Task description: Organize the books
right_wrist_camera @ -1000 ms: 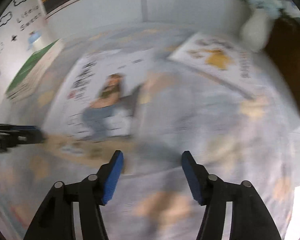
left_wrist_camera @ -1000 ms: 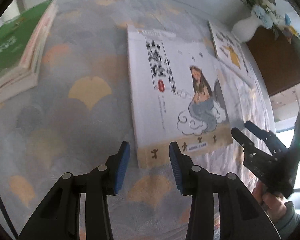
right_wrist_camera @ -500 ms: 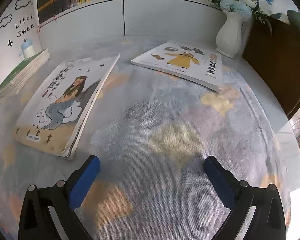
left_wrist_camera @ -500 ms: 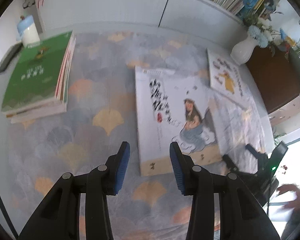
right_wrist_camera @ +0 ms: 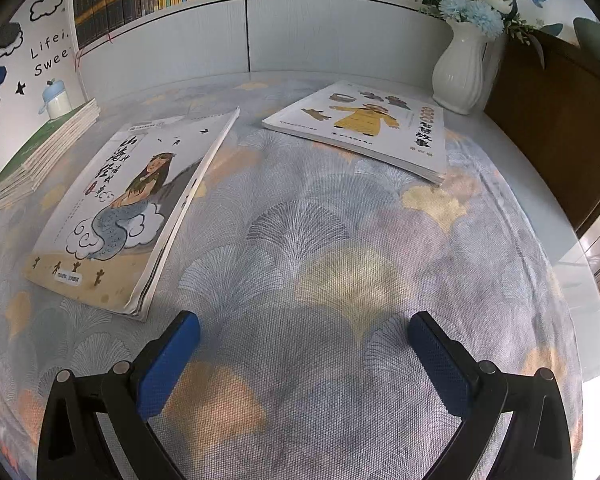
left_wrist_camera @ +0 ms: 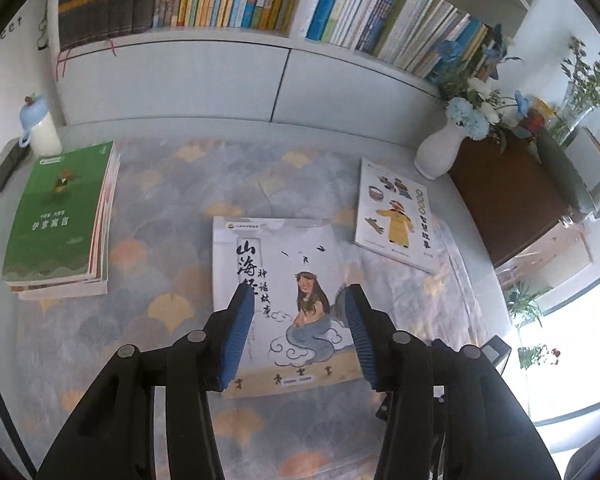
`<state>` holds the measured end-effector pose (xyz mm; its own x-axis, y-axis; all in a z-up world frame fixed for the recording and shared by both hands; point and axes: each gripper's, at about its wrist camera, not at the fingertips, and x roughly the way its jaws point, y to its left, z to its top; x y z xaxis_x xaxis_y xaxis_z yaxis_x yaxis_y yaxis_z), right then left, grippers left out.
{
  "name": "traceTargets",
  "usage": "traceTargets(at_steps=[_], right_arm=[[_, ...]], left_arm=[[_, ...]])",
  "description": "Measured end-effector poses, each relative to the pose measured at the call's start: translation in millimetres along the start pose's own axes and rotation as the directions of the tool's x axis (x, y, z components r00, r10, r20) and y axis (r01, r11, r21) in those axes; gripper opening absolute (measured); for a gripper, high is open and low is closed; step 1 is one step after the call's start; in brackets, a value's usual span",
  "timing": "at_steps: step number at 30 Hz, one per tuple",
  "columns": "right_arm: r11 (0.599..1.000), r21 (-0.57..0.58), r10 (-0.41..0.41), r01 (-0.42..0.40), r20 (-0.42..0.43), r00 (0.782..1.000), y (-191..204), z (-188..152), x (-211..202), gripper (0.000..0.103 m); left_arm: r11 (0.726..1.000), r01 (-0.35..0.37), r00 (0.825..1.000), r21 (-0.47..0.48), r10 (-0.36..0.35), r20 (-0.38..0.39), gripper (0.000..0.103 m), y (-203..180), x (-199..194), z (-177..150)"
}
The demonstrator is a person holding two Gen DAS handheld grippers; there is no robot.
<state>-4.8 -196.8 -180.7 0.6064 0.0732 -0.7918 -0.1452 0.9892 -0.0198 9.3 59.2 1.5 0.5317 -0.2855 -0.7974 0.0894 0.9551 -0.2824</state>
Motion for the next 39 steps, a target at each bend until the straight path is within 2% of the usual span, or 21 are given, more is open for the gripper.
traceTargets(at_steps=[9,16,20,30,33,39], right_arm=[[1.000,0.000,0.001,-0.001,0.001,1.000,-0.6,0.8,1.8,0.103],[1.000,0.000,0.001,-0.001,0.001,1.000,0.2,-0.5,0.0,0.103],[1.000,-0.001,0.002,-0.002,0.001,1.000,0.0,-0.4,0.1,0.103],[1.000,-0.001,0.003,-0.003,0.001,1.000,-0.3,-0.5,0.3,0.103],[1.000,-0.001,0.003,-0.003,0.001,1.000,-0.1,-0.5,0.1,0.103],[1.000,-0.002,0.004,-0.004,0.001,1.000,0.0,-0.6,0.2,0.103]], left_arm=[[0.999,-0.003,1.000,-0.040,0.003,-0.007,0.045,4.3,5.5,-1.7],[1.000,-0.006,1.000,-0.013,0.006,0.001,0.045,1.3,6.1,0.6],[1.000,0.004,1.000,0.006,-0.004,-0.031,0.045,-2.0,15.7,2.9],[0.996,0.059,0.998,0.069,-0.057,-0.023,0.045,-21.3,13.2,2.5],[0.996,0.050,0.998,0.073,-0.048,-0.028,0.045,-16.3,12.0,-1.9],[1.000,0.020,0.999,0.018,-0.019,-0.038,0.045,9.2,9.7,-10.2]])
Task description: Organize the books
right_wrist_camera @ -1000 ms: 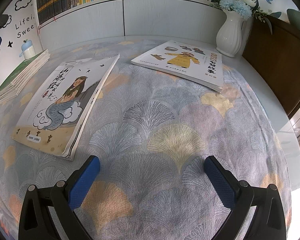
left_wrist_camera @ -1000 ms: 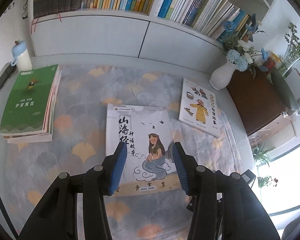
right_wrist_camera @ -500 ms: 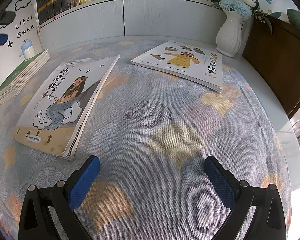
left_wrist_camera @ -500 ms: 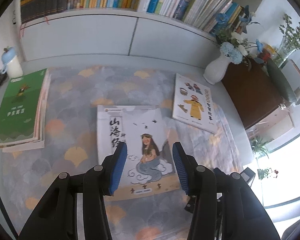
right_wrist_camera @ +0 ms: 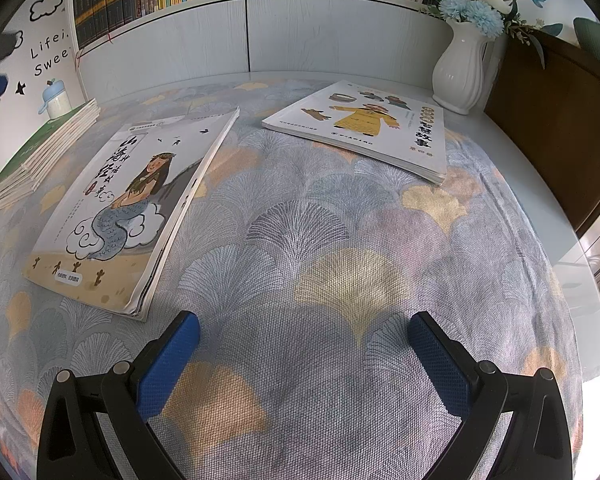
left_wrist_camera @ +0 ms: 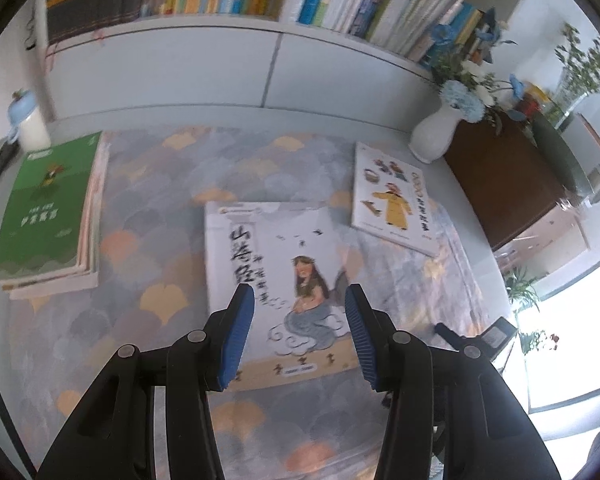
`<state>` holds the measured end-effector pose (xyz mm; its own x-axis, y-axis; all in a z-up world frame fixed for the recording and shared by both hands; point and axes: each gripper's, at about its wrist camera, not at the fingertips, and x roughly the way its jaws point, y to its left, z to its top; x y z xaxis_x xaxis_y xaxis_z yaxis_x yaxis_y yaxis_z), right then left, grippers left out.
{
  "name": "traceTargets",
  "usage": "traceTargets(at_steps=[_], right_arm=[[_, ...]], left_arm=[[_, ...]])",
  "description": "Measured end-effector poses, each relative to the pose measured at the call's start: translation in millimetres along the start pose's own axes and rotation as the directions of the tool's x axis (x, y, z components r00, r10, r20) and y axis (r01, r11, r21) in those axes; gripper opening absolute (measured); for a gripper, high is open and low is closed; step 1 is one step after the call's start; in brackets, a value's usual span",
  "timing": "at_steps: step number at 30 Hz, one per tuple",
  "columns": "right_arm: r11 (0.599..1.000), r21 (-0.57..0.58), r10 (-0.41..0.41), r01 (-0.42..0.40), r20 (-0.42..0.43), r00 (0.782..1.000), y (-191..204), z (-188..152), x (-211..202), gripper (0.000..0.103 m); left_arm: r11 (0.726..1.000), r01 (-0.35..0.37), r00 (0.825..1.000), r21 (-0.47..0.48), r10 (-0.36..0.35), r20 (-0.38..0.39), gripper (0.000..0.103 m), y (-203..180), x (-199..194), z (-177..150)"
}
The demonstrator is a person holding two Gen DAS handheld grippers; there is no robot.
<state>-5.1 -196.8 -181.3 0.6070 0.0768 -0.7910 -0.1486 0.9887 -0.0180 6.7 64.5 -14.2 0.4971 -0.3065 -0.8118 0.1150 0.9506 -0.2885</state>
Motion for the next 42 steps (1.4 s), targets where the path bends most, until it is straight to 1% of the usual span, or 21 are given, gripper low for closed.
traceTargets(at_steps=[9,13,16,23,29,33,35,37,39,41,42], right_arm=[[1.000,0.000,0.001,-0.001,0.000,1.000,0.2,-0.3,0.2,0.103],[1.000,0.000,0.001,-0.001,0.001,1.000,0.2,-0.4,0.3,0.103],[1.000,0.000,0.001,-0.001,0.001,1.000,0.2,-0.5,0.4,0.103],[1.000,0.000,0.002,-0.002,0.001,1.000,0.2,-0.9,0.7,0.103],[1.000,0.000,0.005,-0.005,0.001,1.000,-0.6,-2.7,0.2,0.103],[0.999,0.031,0.017,-0.015,-0.056,0.998,-2.7,-2.5,-1.7,0.103],[0.999,-0.013,0.043,-0.045,-0.109,0.993,-3.9,-0.9,-1.6,0.103],[0.997,-0.031,0.066,-0.071,-0.136,0.988,-6.7,1.8,0.2,0.103],[0.998,-0.008,0.053,-0.056,-0.182,0.982,-6.7,7.6,3.3,0.103],[1.000,-0.003,0.029,-0.031,-0.240,0.970,-2.7,17.5,7.6,0.103],[0.999,0.015,0.048,-0.046,-0.229,0.972,-2.1,22.3,6.2,0.101]], left_arm=[[0.994,-0.061,0.998,-0.087,0.059,-0.031,0.045,44.9,2.9,-18.5],[0.992,-0.057,0.997,-0.112,0.051,-0.049,0.045,55.7,9.3,-25.1],[0.992,-0.066,0.996,-0.106,0.060,-0.061,0.045,58.0,17.0,-29.0],[0.990,-0.080,0.989,-0.116,0.064,-0.133,0.045,62.5,48.0,-29.4],[0.991,-0.092,0.983,-0.092,0.076,-0.165,0.045,63.1,61.6,-33.6],[0.990,-0.099,0.981,-0.098,0.081,-0.174,0.045,70.1,67.9,-35.3],[0.989,-0.095,0.978,-0.116,0.071,-0.195,0.045,75.2,73.8,-37.6],[0.988,-0.087,0.976,-0.127,0.058,-0.212,0.045,77.4,79.7,-39.4],[0.989,-0.097,0.972,-0.112,0.070,-0.223,0.045,75.2,85.7,-41.3],[0.989,-0.104,0.971,-0.101,0.079,-0.225,0.045,72.1,89.5,-43.1],[0.989,-0.102,0.970,-0.103,0.076,-0.230,0.045,71.9,91.8,-44.0]])
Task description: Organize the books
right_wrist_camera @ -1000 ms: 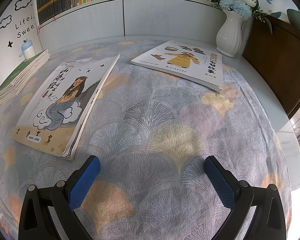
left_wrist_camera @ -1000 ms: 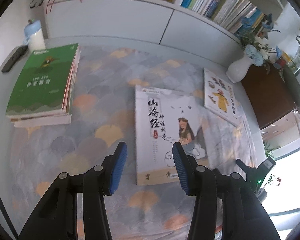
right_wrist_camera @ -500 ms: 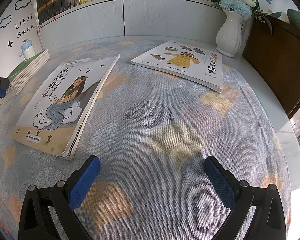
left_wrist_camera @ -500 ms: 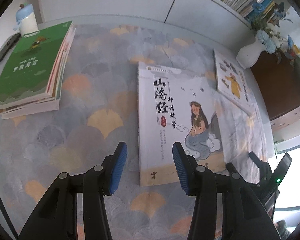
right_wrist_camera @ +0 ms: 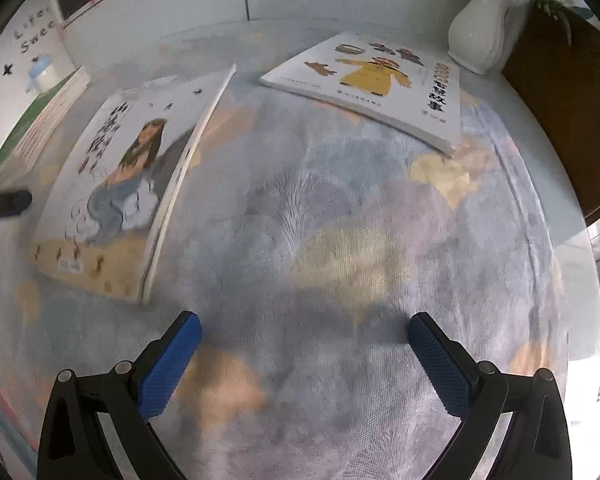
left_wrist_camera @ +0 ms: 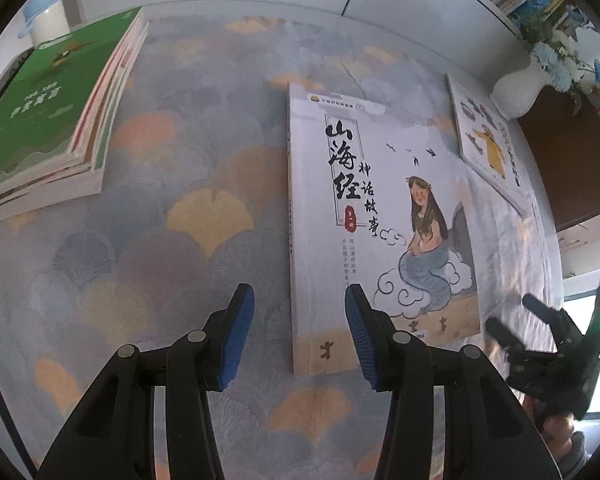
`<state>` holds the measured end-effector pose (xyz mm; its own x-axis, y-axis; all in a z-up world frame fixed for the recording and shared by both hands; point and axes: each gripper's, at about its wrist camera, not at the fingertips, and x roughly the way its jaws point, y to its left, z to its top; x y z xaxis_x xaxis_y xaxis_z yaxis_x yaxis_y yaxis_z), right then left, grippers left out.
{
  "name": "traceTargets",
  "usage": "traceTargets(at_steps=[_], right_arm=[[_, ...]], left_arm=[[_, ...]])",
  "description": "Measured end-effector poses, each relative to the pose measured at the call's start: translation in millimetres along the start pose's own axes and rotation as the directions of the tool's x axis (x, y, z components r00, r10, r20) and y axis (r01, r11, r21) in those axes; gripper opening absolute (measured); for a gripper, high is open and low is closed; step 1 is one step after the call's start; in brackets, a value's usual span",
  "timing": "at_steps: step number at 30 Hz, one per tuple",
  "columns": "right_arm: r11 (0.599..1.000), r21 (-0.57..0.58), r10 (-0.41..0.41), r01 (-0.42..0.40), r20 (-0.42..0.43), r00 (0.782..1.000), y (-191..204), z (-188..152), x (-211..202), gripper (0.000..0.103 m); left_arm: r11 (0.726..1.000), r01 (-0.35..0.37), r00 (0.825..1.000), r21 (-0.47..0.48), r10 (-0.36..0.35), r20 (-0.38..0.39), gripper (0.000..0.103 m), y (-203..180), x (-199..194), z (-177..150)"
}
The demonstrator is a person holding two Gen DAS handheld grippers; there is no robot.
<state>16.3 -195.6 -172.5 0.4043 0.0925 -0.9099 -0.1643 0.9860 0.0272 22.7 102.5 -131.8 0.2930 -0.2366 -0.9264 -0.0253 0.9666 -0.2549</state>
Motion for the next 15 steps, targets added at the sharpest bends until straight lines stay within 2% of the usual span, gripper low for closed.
traceTargets(at_steps=[3,7,12,15], right_arm=[[0.997,0.031,0.073,-0.075,0.068,0.995,4.7,11.6,-12.1,0.101],[0.989,-0.037,0.145,-0.143,0.086,0.986,28.3,29.6,-14.9,0.101],[0.988,-0.107,0.119,-0.115,0.027,0.993,53.7,39.5,13.3,0.103],[0.986,-0.134,0.111,-0.104,0.047,0.993,57.4,34.1,15.5,0.103]], left_arm=[[1.000,0.017,1.000,-0.021,-0.017,-0.010,0.045,3.8,4.3,0.8],[0.997,0.054,0.998,-0.063,-0.055,-0.020,0.045,10.0,10.4,1.6],[0.996,0.061,0.998,-0.061,-0.062,-0.031,0.045,7.7,18.0,-0.5],[0.996,0.063,0.998,-0.059,-0.064,-0.023,0.045,8.1,18.9,-0.5]])
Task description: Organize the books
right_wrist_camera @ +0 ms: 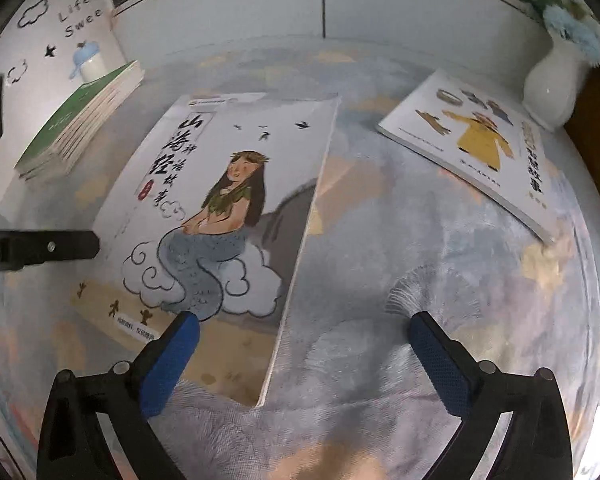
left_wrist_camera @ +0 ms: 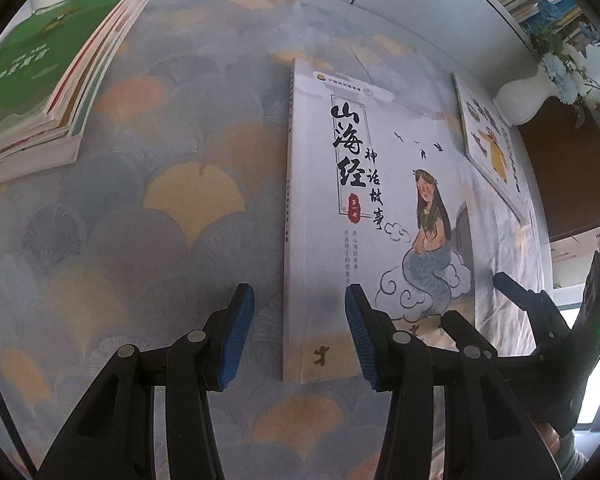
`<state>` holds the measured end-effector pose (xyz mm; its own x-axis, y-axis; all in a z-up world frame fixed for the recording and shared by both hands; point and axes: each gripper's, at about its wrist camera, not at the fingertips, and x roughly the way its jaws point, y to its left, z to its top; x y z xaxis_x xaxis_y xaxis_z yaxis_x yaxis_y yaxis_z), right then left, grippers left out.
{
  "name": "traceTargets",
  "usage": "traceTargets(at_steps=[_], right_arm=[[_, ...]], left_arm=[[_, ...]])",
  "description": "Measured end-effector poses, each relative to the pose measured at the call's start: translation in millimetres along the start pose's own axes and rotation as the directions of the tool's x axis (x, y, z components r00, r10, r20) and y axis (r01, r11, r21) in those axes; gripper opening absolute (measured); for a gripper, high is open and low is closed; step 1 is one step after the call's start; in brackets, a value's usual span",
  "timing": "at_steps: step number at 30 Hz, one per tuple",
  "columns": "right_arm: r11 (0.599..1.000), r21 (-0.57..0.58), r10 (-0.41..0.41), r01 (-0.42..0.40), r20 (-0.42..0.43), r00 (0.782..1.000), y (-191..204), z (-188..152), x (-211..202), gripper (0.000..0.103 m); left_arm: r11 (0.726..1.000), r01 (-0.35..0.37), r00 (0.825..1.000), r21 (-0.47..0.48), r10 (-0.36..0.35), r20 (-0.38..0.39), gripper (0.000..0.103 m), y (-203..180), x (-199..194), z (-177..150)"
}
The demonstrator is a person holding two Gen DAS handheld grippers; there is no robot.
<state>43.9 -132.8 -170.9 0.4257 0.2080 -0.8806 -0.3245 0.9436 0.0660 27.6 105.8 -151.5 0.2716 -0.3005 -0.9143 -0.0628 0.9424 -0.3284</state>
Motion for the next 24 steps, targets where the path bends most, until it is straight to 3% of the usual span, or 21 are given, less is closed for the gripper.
traceTargets(at_steps=[3,8,10,11,12,13,14,16,19,20,21,24], right_arm=[[0.998,0.041,0.037,-0.037,0.019,0.999,-6.3,-4.1,-2.6,0.103],[0.999,0.039,0.013,-0.013,-0.021,1.000,0.1,-2.3,-4.8,0.103],[0.992,0.048,0.114,-0.113,-0.009,0.993,2.2,3.8,-7.0,0.091],[0.987,0.055,0.152,-0.151,-0.008,0.988,4.1,4.1,-8.4,0.078],[0.989,0.054,0.140,-0.139,-0.006,0.990,6.6,3.8,-9.4,0.065],[0.990,0.050,0.131,-0.130,-0.007,0.991,8.3,3.7,-9.6,0.059],[0.990,0.050,0.134,-0.134,-0.005,0.991,9.6,3.2,-10.4,0.050],[0.982,0.060,0.179,-0.178,-0.010,0.984,9.6,1.6,-11.9,0.046],[0.984,0.046,0.175,-0.174,-0.007,0.985,8.6,1.4,-10.6,0.046],[0.983,0.047,0.178,-0.177,-0.005,0.984,8.2,0.9,-10.9,0.047],[0.982,0.055,0.184,-0.183,-0.002,0.983,7.3,0.3,-11.1,0.047],[0.972,0.091,0.218,-0.218,0.011,0.976,1.6,-3.8,-10.9,0.048]], left_arm=[[1.000,0.023,1.000,-0.018,-0.023,0.003,0.047,4.1,-0.9,-0.6],[1.000,0.011,1.000,0.010,-0.011,0.002,0.045,1.8,-2.5,-4.2],[1.000,0.009,1.000,0.028,-0.009,0.001,0.045,-0.7,-2.7,-7.5],[0.999,0.013,1.000,0.032,-0.013,0.005,0.044,-1.2,-2.8,-9.3],[0.999,0.020,1.000,0.035,-0.020,0.009,0.044,-1.5,-2.9,-10.4],[0.999,0.030,0.999,0.034,-0.030,0.010,0.041,-1.9,-2.9,-11.2],[0.997,0.074,0.997,0.024,-0.074,0.004,0.039,-1.3,-2.6,-10.9],[0.994,0.107,0.994,0.007,-0.107,-0.001,0.038,-0.6,-2.5,-9.2],[0.989,0.144,0.990,0.019,-0.144,0.010,0.038,-0.1,-10.6,-9.3],[0.982,0.187,0.982,0.003,-0.187,0.026,0.038,0.7,-16.1,-10.8],[0.964,0.263,0.964,-0.023,-0.262,0.049,0.038,5.7,-24.0,-10.9],[0.886,0.453,0.891,-0.102,-0.447,0.077,0.038,20.2,-32.6,-8.0]])
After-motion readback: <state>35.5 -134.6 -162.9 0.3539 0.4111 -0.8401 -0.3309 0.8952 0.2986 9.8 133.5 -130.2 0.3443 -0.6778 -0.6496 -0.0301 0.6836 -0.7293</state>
